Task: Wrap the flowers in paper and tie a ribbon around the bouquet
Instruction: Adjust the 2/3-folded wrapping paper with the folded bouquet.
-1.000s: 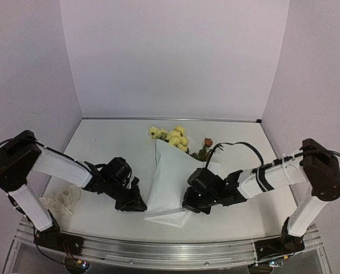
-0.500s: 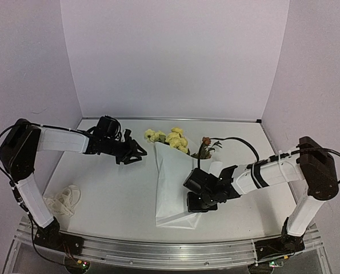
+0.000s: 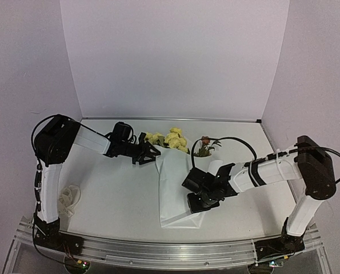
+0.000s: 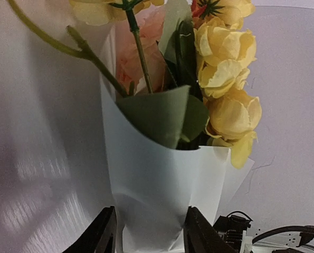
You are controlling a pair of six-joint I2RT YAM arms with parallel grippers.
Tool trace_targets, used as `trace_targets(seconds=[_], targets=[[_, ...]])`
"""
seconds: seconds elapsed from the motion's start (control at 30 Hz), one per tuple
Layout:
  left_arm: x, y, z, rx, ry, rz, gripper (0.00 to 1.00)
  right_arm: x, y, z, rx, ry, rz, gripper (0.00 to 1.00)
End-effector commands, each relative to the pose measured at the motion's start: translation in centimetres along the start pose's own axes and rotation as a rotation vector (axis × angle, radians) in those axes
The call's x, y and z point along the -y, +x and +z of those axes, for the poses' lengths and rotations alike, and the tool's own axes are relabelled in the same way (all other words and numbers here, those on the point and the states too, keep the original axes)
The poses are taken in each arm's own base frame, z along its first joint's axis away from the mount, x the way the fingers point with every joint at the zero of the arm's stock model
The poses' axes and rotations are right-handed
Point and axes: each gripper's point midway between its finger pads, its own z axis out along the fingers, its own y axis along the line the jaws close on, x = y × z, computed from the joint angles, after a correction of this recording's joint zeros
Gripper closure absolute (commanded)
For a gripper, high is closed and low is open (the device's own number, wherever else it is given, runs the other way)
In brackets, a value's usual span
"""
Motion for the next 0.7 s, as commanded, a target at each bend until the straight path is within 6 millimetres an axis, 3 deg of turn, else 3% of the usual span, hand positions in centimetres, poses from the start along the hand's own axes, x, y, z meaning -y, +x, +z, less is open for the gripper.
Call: trace_targets(seconds=[0.0, 0.13, 0.37, 0.53, 0.67], targets=[[1.9, -3.0, 0.2, 0.047, 0.07, 0.05, 0.77, 0.6, -0.4, 0.0, 0.008, 0.043, -0.042, 1.0], [0.1, -4.7, -0.6, 0.085, -0.012, 0.042, 0.99, 0.8, -0.5, -0.2, 0.017, 0.05, -0.068, 1.0], [-2.1, -6.3, -4.1, 0.145, -0.164, 0.067, 1.0, -0.7, -2.5, -0.7, 0.061, 0.026, -0.152, 1.0], [-5.1, -7.4, -6.9, 0.195, -0.264, 0.015, 1.0, -2.7, -4.5, -0.3, 0.091, 0.002, -0.206, 1.0], [-5.2, -7.8, -7.8, 0.199, -0.273, 0.023, 1.0, -4.1, -5.4, -0.2, 0.093, -0.03, -0.209, 1.0]])
